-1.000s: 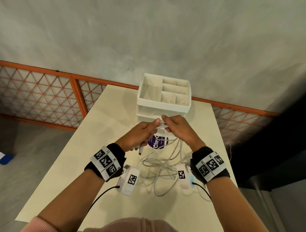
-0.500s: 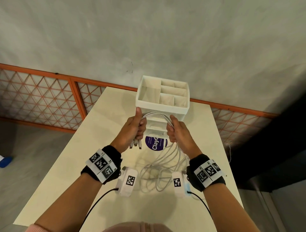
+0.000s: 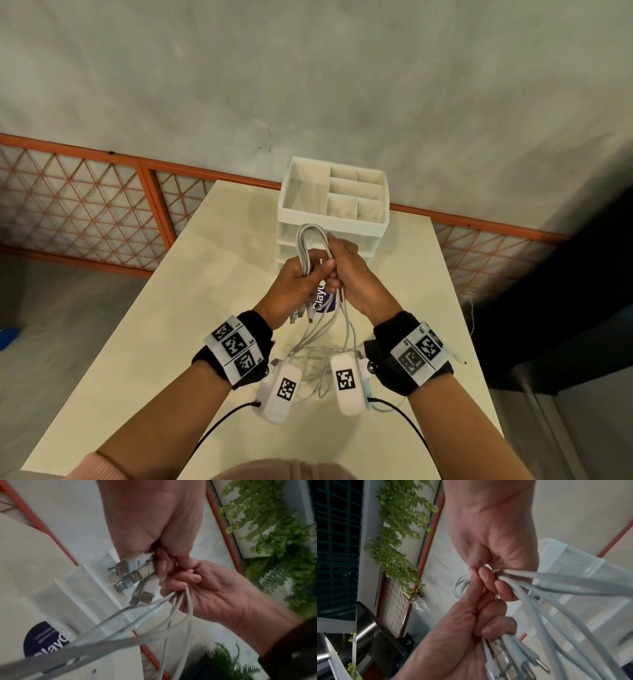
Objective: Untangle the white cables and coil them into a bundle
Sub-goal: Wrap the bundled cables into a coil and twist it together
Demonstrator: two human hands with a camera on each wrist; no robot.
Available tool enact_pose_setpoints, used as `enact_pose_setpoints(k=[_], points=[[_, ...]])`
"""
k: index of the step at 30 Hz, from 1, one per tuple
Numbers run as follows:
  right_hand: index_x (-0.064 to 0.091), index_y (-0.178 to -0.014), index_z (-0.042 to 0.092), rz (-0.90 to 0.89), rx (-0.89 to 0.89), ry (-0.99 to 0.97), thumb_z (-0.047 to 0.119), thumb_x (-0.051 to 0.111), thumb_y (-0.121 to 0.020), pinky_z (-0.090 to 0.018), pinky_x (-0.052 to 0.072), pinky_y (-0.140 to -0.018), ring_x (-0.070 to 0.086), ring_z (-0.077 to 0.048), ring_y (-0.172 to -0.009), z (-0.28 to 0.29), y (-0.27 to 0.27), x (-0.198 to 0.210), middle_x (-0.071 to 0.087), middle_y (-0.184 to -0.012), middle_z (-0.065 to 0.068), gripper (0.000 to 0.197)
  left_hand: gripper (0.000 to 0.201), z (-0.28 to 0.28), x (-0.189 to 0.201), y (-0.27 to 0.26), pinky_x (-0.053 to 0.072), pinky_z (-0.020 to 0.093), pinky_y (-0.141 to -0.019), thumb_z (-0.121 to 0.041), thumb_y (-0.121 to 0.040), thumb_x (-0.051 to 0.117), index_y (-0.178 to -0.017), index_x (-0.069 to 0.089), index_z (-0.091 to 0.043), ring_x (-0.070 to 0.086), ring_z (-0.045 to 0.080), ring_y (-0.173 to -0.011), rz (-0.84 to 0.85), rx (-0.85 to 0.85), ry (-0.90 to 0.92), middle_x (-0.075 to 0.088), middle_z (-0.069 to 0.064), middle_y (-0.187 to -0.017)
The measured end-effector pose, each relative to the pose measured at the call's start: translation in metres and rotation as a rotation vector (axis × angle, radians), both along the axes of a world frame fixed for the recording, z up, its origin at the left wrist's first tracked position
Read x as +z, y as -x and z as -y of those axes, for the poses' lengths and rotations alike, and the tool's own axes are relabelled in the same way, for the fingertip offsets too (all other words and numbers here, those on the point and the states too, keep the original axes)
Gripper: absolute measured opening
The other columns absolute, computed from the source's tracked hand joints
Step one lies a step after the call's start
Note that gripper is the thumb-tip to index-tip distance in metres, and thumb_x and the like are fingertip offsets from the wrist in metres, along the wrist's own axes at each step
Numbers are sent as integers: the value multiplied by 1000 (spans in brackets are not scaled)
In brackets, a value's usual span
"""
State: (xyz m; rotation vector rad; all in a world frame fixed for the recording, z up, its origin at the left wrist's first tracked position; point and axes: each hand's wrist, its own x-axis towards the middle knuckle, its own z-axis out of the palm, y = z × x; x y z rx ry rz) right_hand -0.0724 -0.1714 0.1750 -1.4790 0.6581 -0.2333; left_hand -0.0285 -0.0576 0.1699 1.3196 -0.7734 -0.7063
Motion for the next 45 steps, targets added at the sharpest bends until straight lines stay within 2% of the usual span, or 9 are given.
enact_pose_setpoints(k=[6, 10, 14, 22, 27, 31, 37, 41, 45], points=[[51, -120, 0, -34, 148, 46, 58, 38, -93, -23, 41, -40, 44, -12, -39, 0, 0, 2, 43, -52, -3, 65, 26, -1, 0, -8, 34, 14, -40, -21, -98, 46, -78, 55, -8, 49, 5, -38, 33, -9, -21, 58, -3, -51], [60, -101, 14, -93, 263, 256, 64, 17, -93, -20, 42, -45, 50, -13, -42, -4, 14, 7, 50, -51, -2, 67, 27, 0, 6, -27, 32, 19, -34, -26, -99, 44, -72, 47, -21, 33, 9, -36, 85, 173, 7, 38, -9, -46], [56, -74, 13, -25, 350, 282, 53, 46, -93, -29, 31, -49, 34, -17, -46, -8, 23, -1, 38, -53, -4, 45, 31, -5, 15, -51, 31, 16, -33, -27, -100, 41, -70, 39, -22, 25, 3, -36, 82, 345, 30, 27, -13, -46], [65, -104, 8, 61, 318, -68, 34, 20, -97, -31, 37, -55, 52, -19, -53, -7, 13, -2, 65, -65, -8, 53, 31, -6, 13, -56, 32, 17, -33, -28, -101, 38, -72, 35, -19, 22, 4, -35, 135, 303, 45, 22, -5, -52], [61, -99, 3, 80, 317, 203, 36, 37, -100, -19, 41, -48, 43, -12, -42, -20, 13, 11, 36, -47, 7, 40, 20, 0, 11, -54, 35, 17, -37, -32, -100, 39, -86, 42, -18, 36, 7, -46, 122, 398, 13, 37, -7, -61], [50, -94, 5, 55, 408, 295, 20, 33, -102, -25, 46, -56, 58, -15, -57, -27, 10, 13, 60, -66, 2, 24, 21, 5, 3, -50, 43, 15, -58, -29, -102, 34, -104, 44, -11, 50, 2, -61, 109, 431, 46, 49, -4, -76], [51, -96, 13, 63, 502, 132, 7, 36, -98, -29, 48, -71, 57, -10, -52, -20, 16, 4, 45, -55, 7, 16, 32, 9, 11, -48, 36, 15, -40, -29, -103, 30, -89, 46, -5, 42, 3, -40, 33, 501, 105, 44, 1, -61], [55, -93, 13, 11, 560, 163, 30, 38, -101, -20, 45, -57, 46, -8, -46, -14, 26, 1, 33, -56, 7, 25, 28, 8, 16, -58, 31, 15, -32, -28, -103, 29, -94, 43, -5, 37, 3, -34, -23, 583, 167, 41, 4, -61], [54, -103, 10, -17, 614, 245, 34, 36, -101, -28, 51, -67, 51, -9, -51, -4, 29, -1, 35, -63, 2, 29, 26, 8, 11, -65, 30, 17, -31, -31, -103, 30, -94, 41, -9, 36, 8, -35, -105, 607, 186, 41, 3, -62]])
